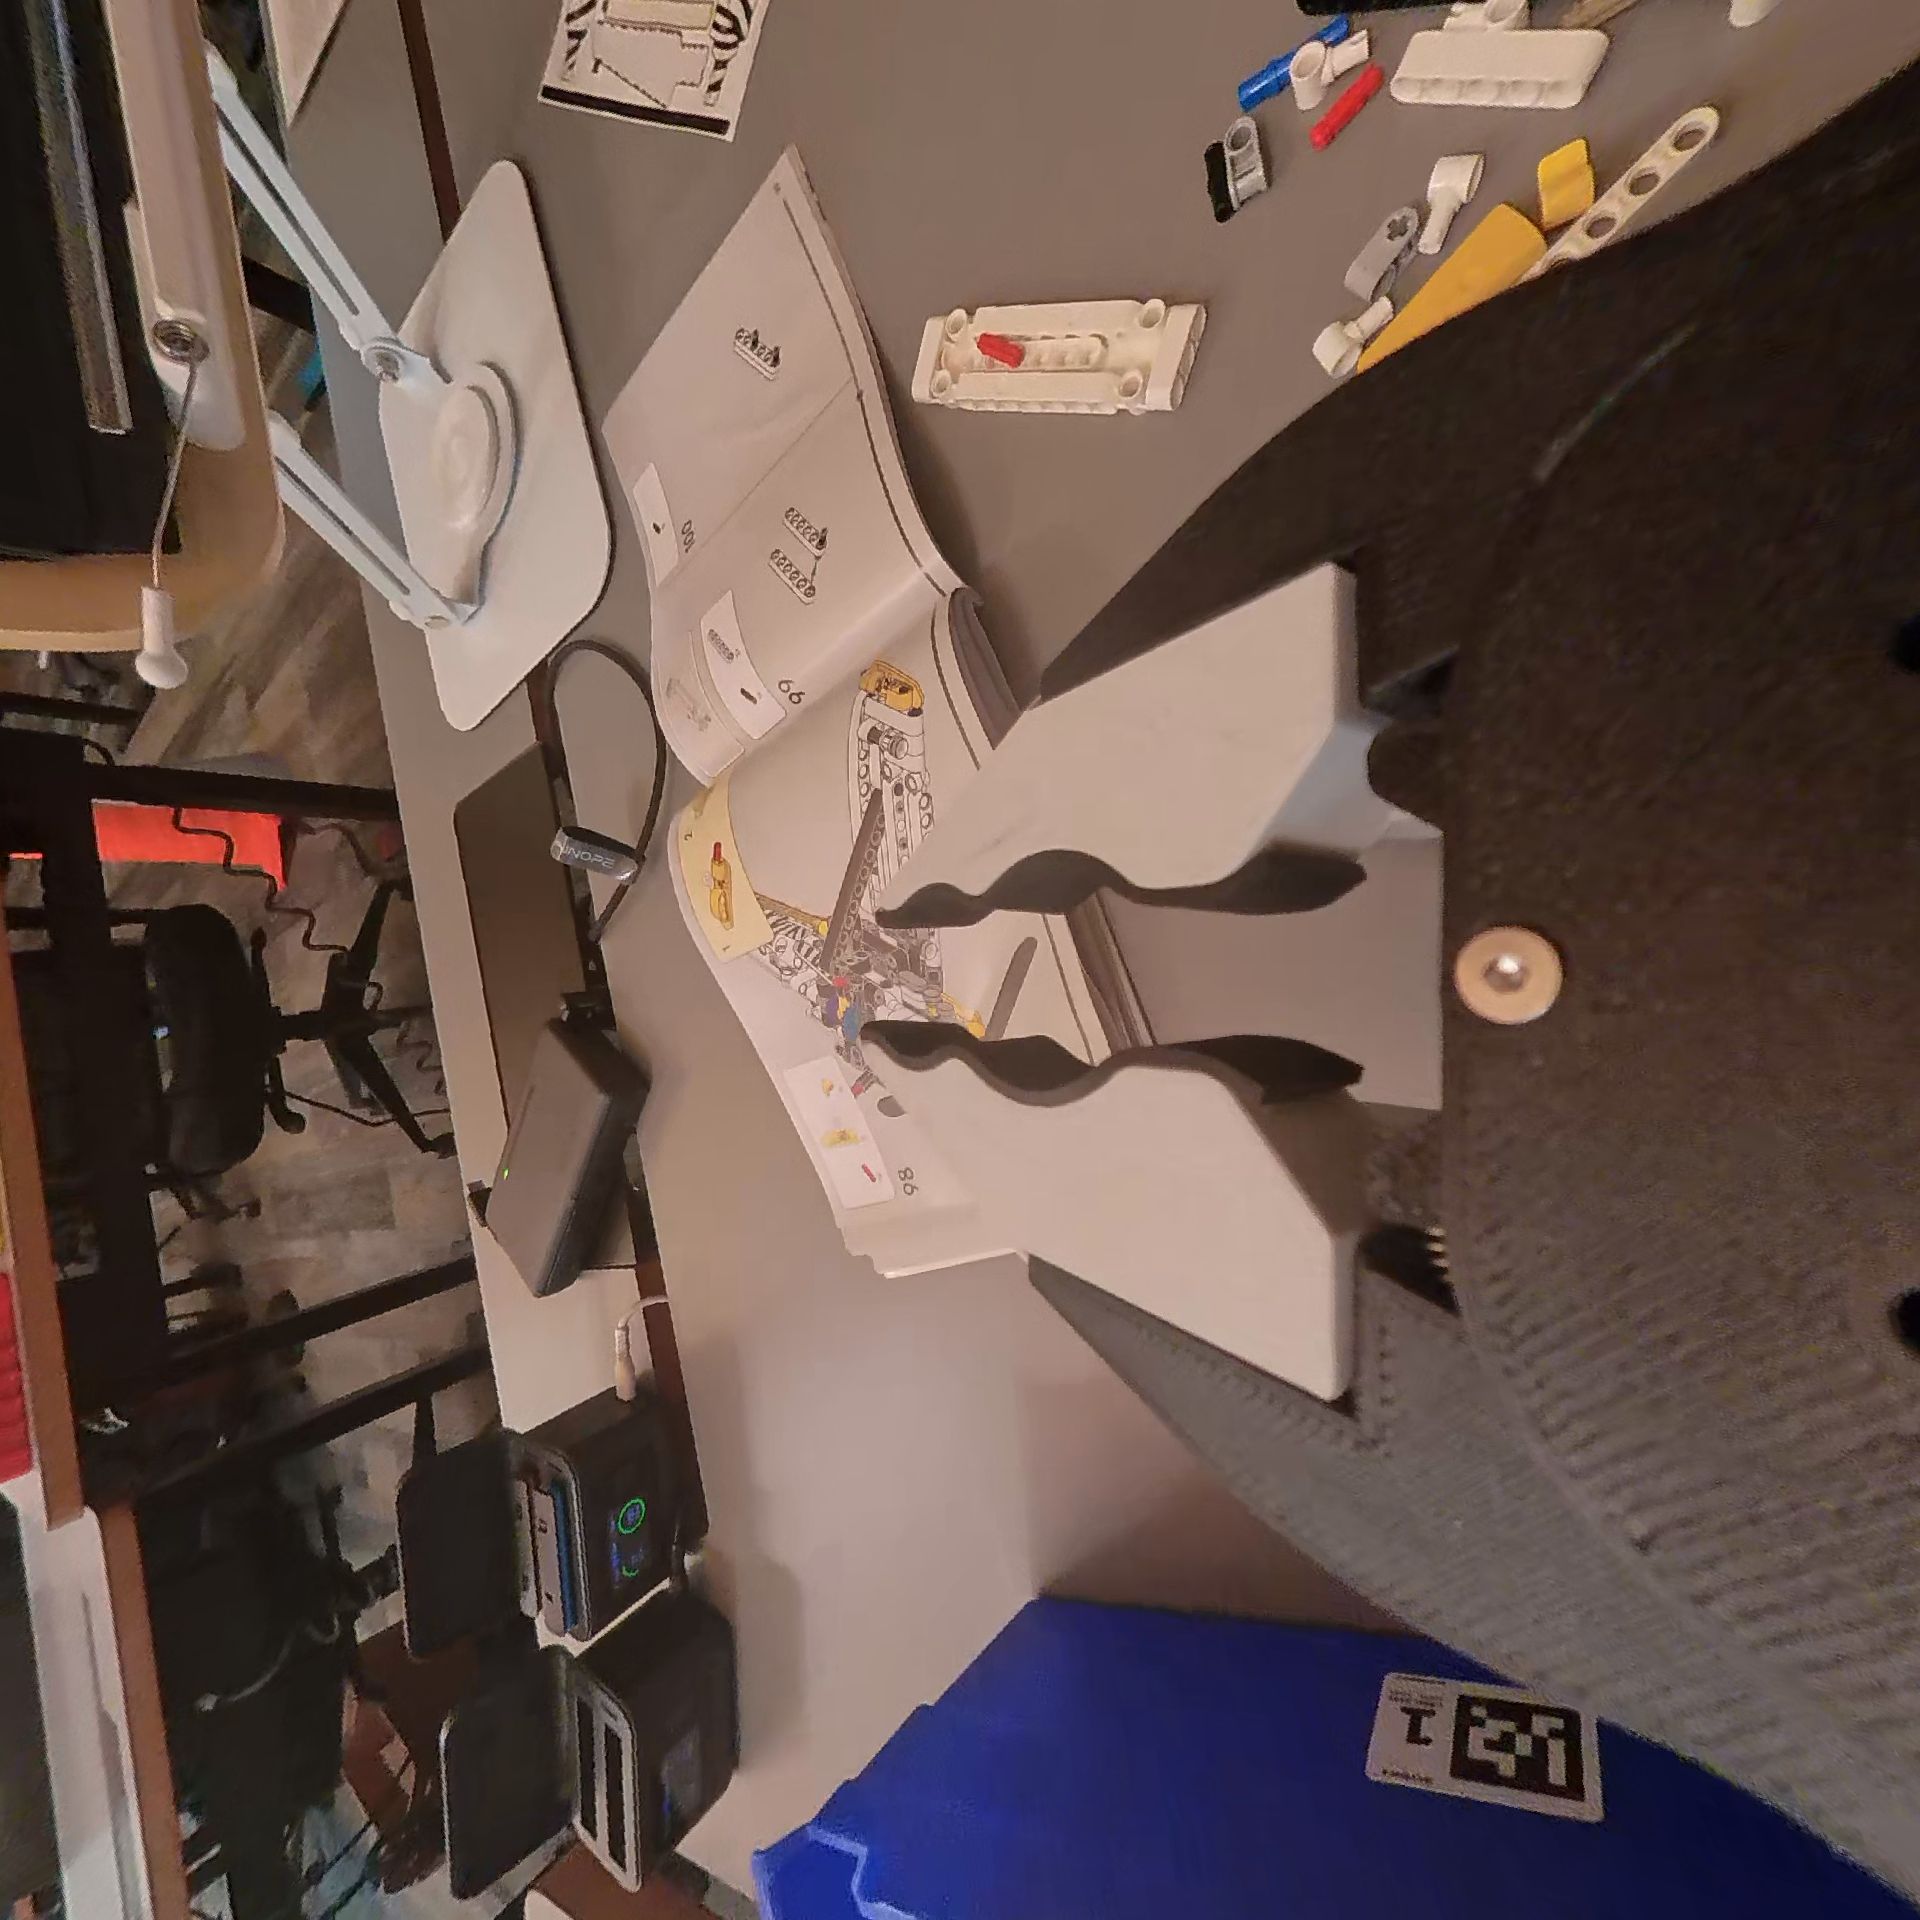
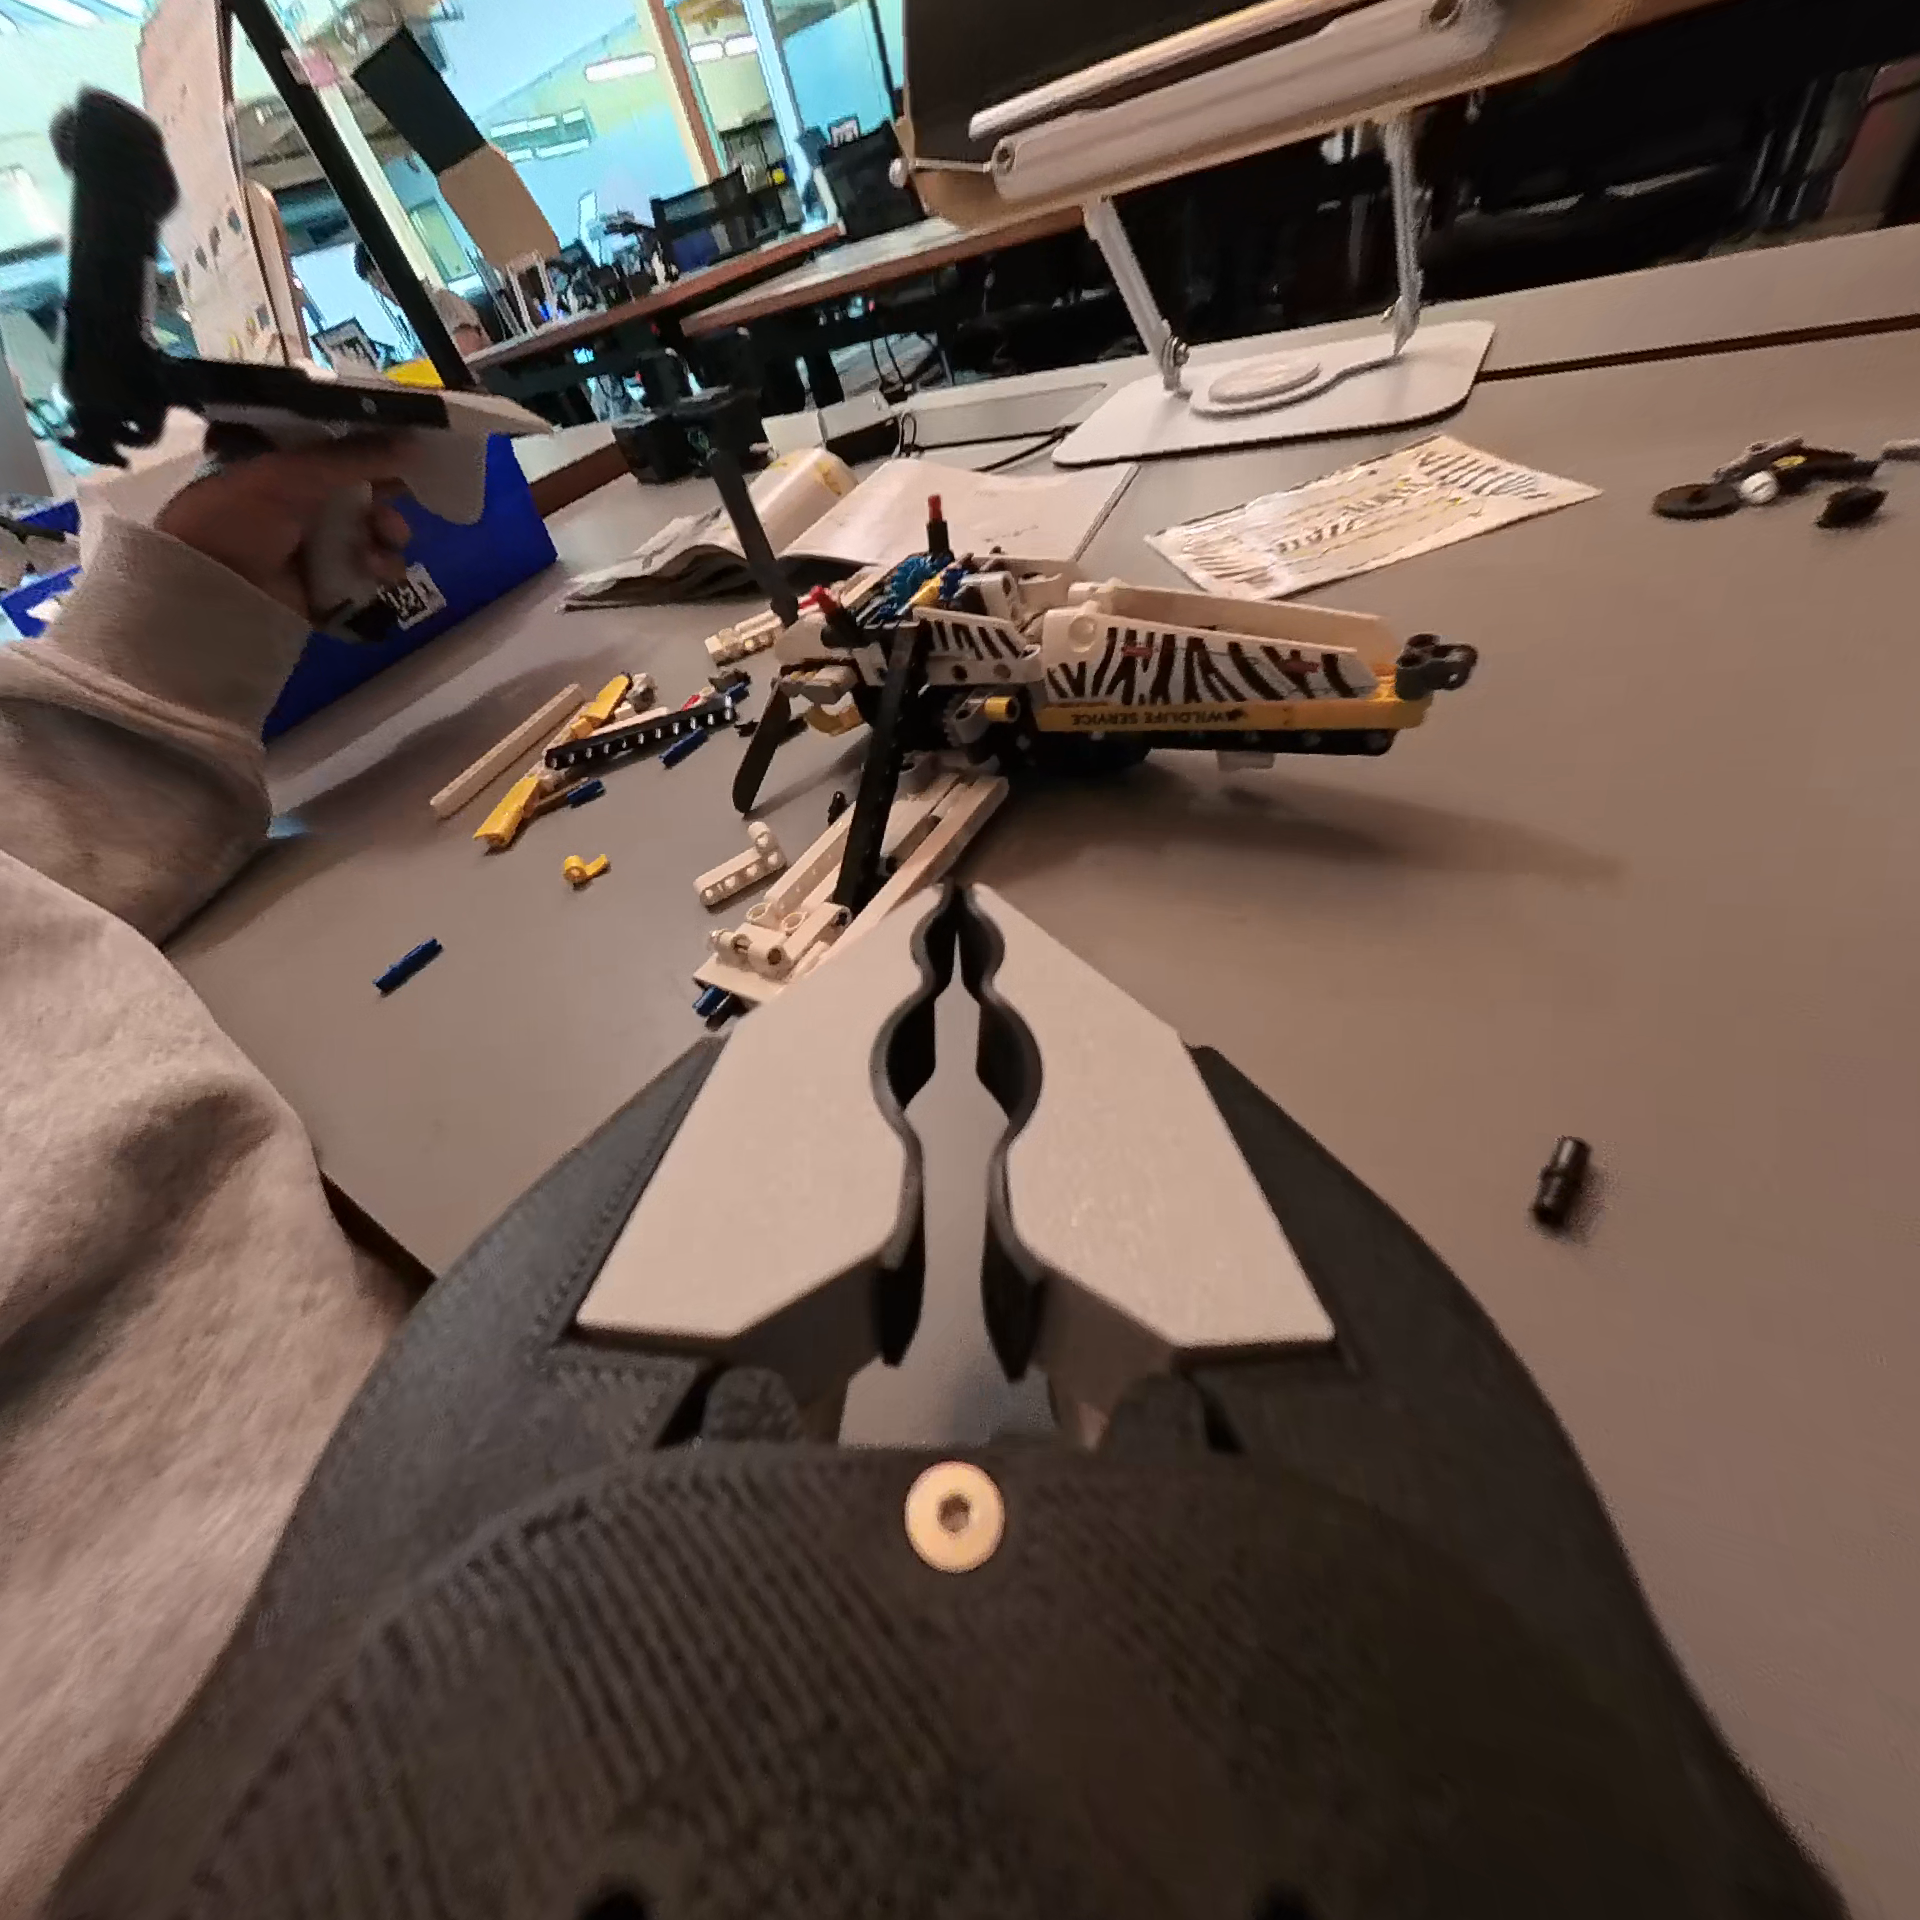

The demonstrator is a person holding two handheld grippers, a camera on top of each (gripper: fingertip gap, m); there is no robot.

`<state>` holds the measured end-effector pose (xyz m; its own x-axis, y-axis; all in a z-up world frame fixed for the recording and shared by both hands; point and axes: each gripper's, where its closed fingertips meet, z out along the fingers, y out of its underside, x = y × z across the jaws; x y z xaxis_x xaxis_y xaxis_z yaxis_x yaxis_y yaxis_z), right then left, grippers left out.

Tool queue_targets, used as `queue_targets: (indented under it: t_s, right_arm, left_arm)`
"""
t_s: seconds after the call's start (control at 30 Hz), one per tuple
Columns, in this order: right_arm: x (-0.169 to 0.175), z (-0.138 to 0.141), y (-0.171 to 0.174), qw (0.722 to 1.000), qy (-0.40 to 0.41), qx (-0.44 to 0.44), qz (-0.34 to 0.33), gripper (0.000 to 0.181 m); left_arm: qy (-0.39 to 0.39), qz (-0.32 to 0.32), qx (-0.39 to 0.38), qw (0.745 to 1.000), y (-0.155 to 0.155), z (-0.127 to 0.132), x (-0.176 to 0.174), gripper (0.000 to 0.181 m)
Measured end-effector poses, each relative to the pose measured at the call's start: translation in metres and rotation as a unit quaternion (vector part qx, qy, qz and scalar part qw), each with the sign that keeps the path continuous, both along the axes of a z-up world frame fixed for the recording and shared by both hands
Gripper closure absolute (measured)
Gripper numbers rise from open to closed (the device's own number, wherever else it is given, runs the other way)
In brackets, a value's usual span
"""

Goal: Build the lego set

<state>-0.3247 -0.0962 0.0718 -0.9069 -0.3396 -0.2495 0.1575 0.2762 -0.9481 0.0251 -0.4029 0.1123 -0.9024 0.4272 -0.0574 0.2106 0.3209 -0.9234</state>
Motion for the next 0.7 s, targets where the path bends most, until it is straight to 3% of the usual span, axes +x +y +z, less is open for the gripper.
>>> queue_targets:
  t_s: [0.23,0.47,0.7]
  right_arm:
    - [-0.013,0.013,0.004,0.998,-0.029,-0.049,-0.042,0.181]
    - [-0.015,0.014,0.004,0.997,-0.028,-0.054,-0.049,0.181]
    - [-0.015,0.014,0.004,0.997,-0.028,-0.055,-0.051,0.181]
  left_arm:
    - [0.075,0.003,0.015,0.997,0.000,0.006,0.007,0.168]
    - [0.142,0.001,-0.020,0.990,0.003,0.030,0.015,0.181]
    - [0.175,-0.009,-0.028,0.984,0.006,0.039,0.017,0.181]
